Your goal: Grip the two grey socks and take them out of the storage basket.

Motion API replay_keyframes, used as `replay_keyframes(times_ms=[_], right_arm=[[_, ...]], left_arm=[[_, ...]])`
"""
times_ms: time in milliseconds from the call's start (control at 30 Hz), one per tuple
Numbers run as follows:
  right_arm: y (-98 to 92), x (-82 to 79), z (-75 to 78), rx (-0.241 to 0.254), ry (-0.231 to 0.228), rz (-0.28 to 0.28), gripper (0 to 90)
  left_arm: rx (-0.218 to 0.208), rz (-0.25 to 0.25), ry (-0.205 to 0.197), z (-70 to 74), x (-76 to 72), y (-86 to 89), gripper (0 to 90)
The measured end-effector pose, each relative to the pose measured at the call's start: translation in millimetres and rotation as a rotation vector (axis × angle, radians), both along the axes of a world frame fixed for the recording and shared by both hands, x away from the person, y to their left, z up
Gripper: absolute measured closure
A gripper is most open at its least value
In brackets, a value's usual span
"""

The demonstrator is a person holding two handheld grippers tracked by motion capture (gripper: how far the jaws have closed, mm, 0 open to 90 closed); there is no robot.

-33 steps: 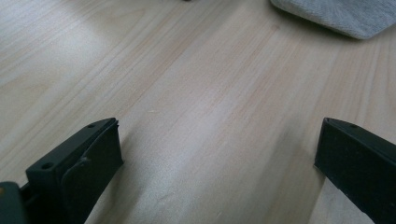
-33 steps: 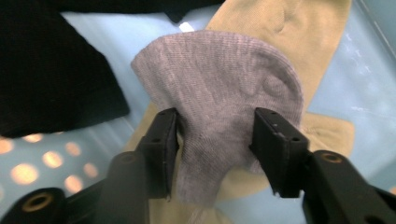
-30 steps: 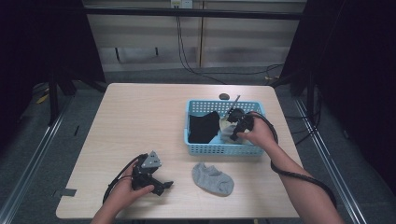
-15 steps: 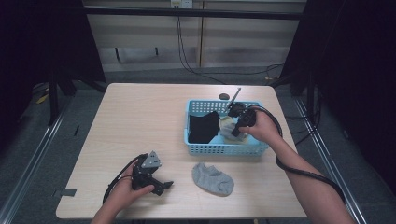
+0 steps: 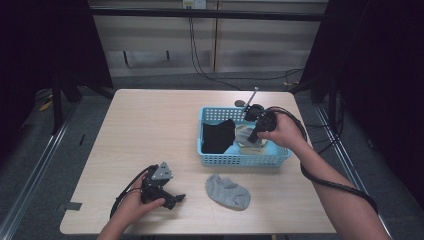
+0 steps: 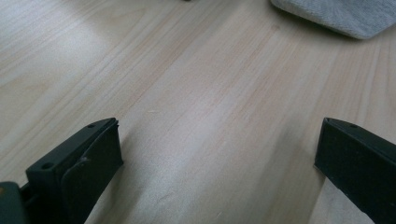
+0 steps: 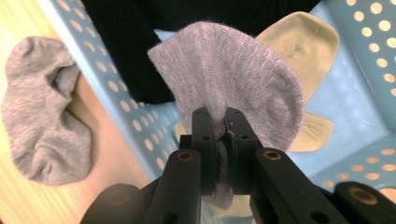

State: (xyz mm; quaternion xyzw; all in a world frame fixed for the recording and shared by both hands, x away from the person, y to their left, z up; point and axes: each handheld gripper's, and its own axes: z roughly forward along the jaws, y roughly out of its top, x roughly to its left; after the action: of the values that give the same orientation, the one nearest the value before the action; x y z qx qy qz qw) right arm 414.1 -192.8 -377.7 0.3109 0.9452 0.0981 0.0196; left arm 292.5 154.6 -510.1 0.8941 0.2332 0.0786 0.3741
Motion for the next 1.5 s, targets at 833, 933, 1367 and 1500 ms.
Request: replay_keyframes(times_ms=[833,933,1367,1500], right_arm=[[26.5,-38.8,26.8,-0.002,-0.037,0.133,84.0],[31.4,-45.2,30.7,0.004,-0.041,0.162,84.0],[52.7,-67.7,33.5,0.015,-0.042,0.248,84.0],[59.1,-74.4,32.5,0.023,-0.039,0.274,84.0]], left_arm=[[-0.003,0.001,0.003,-0.1,-0.2,-0.1,0.0],[0.000,0.002,0.002,0.0,-0.2,0.0,0.0],[0.000,0.000,0.002,-0.1,-0.1,0.1,0.0],[0.000,-0.001,0.002,-0.1,-0.1,0.1,0.0]])
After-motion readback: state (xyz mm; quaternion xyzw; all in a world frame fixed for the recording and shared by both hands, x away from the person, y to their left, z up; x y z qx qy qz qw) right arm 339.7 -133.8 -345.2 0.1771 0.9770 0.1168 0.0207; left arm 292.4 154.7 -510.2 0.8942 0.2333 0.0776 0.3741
